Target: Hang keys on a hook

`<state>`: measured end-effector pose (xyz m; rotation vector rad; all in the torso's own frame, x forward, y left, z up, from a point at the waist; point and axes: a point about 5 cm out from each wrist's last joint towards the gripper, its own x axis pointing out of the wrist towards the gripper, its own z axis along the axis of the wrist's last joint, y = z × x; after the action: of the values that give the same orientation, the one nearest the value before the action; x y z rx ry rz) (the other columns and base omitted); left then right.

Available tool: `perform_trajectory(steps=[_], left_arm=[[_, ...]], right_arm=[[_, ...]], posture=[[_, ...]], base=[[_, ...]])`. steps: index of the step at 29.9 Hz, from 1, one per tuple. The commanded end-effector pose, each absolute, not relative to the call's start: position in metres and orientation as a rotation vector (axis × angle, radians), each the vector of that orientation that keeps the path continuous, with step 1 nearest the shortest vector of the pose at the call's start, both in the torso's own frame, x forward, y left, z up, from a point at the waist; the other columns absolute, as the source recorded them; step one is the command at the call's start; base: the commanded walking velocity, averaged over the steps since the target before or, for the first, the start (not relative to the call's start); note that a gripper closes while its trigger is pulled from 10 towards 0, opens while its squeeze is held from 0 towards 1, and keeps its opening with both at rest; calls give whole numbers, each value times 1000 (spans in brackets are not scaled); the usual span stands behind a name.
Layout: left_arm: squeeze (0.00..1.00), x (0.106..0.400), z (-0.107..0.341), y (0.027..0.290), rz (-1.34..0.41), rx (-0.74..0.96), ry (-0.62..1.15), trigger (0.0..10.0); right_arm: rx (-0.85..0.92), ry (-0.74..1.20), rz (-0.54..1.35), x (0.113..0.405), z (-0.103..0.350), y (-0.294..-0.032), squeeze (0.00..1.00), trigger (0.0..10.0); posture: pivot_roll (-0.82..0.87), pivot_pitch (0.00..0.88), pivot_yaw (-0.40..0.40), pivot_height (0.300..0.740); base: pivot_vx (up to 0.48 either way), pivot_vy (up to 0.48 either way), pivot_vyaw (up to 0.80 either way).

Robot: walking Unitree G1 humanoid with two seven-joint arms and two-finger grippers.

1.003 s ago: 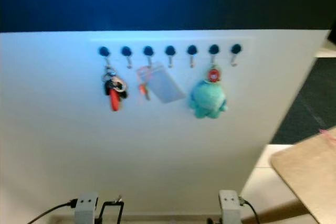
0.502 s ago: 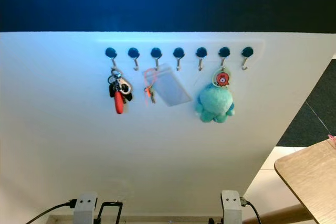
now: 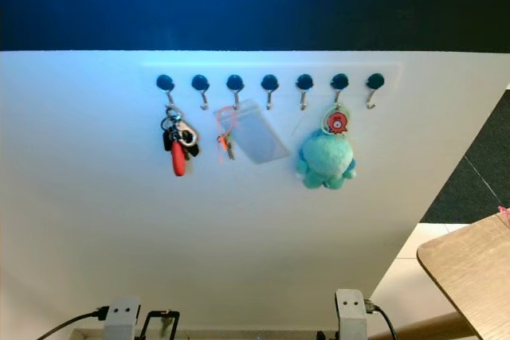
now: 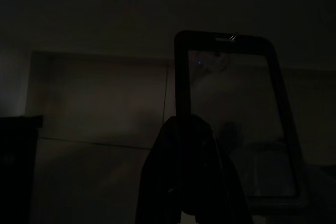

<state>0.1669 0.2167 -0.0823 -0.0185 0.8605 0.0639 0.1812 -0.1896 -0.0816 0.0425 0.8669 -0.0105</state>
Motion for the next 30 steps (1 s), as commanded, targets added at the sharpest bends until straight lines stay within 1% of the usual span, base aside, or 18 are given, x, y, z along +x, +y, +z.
perform_trajectory(steps=[1, 7, 13, 17, 27, 30], left_arm=[[0, 163, -82, 224, 84, -17, 860, 10000], [0, 163, -82, 224, 81, -16, 858, 10000], [0, 166, -80, 222, 51, -28, 831, 10000], [0, 168, -79, 220, 15, 1, 828, 10000], [0, 175, -77, 216, -2, -1, 809, 10000], [0, 180, -75, 212, 2, -6, 793, 10000]], right_arm=[[48, 876, -8, 178, -84, -188, 0, 10000], [50, 874, -7, 178, -83, -187, 0, 10000], [53, 873, -7, 178, -83, -186, 0, 10000], [56, 874, -8, 178, -84, -186, 0, 10000], [59, 876, -13, 176, -84, -186, 0, 10000], [59, 877, -13, 176, -84, -186, 0, 10000]], posture=[[46, 37, 16, 740], [47, 38, 17, 740], [50, 43, 18, 740], [50, 45, 21, 740], [51, 47, 21, 740], [51, 49, 20, 740]], base=[[0, 349, 0], [0, 343, 0], [0, 0, 0], [0, 0, 0], [0, -480, 0], [0, 0, 0]])
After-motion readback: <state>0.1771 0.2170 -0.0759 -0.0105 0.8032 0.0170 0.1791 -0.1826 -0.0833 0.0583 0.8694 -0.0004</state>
